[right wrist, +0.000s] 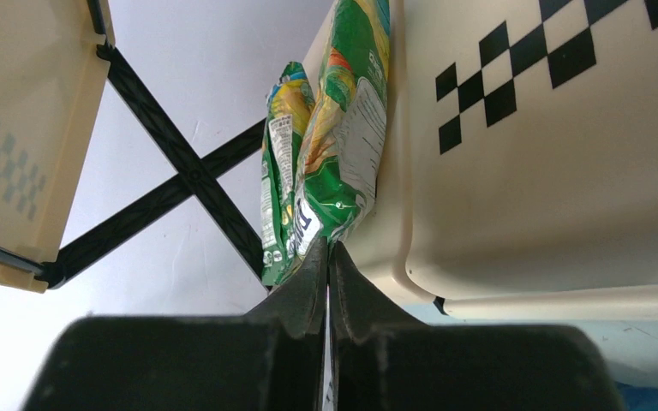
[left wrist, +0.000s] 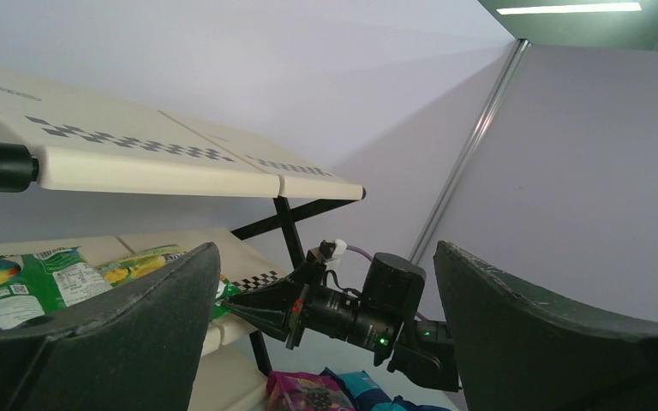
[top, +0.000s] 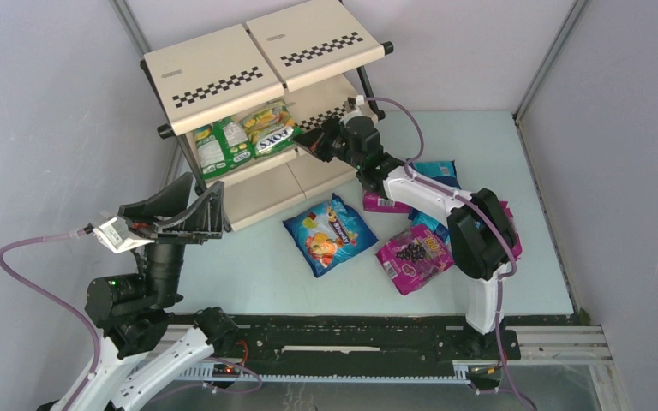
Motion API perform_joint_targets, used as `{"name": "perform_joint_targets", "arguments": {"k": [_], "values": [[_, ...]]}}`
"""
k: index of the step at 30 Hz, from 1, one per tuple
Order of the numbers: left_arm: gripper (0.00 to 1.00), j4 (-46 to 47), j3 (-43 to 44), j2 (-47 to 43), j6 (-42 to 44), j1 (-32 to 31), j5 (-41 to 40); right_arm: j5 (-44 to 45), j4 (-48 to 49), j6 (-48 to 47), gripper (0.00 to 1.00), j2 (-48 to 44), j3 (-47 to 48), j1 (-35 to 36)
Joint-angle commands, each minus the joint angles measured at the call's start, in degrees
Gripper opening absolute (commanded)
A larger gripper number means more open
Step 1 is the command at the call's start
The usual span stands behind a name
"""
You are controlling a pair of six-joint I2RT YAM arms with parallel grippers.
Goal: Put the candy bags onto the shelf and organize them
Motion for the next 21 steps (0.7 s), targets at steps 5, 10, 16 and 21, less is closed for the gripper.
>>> {"name": "perform_joint_targets", "arguments": {"k": [5, 10, 16, 21], "values": [[1.00, 1.49, -0.29, 0.24, 1.44, -0.49, -0.67, 7.65, 1.95, 1.33, 0.00, -0.21, 1.30, 0.81], [1.00, 1.42, -0.31, 0.10, 1.44, -0.59, -0.82, 14.00, 3.49, 0.48, 0.00, -0.72, 0.34, 2.13], [1.00, 1.42, -0.28, 0.26, 1.44, -0.57, -0.93, 13.29, 2.34, -0.25, 0.00, 1.63, 3.63, 2.54], [1.00, 1.42, -0.42, 0.10, 1.52, -0.73, -0.98, 11.36, -1.13, -3.20, 0.28, 0.45, 4.17, 2.18]]}}
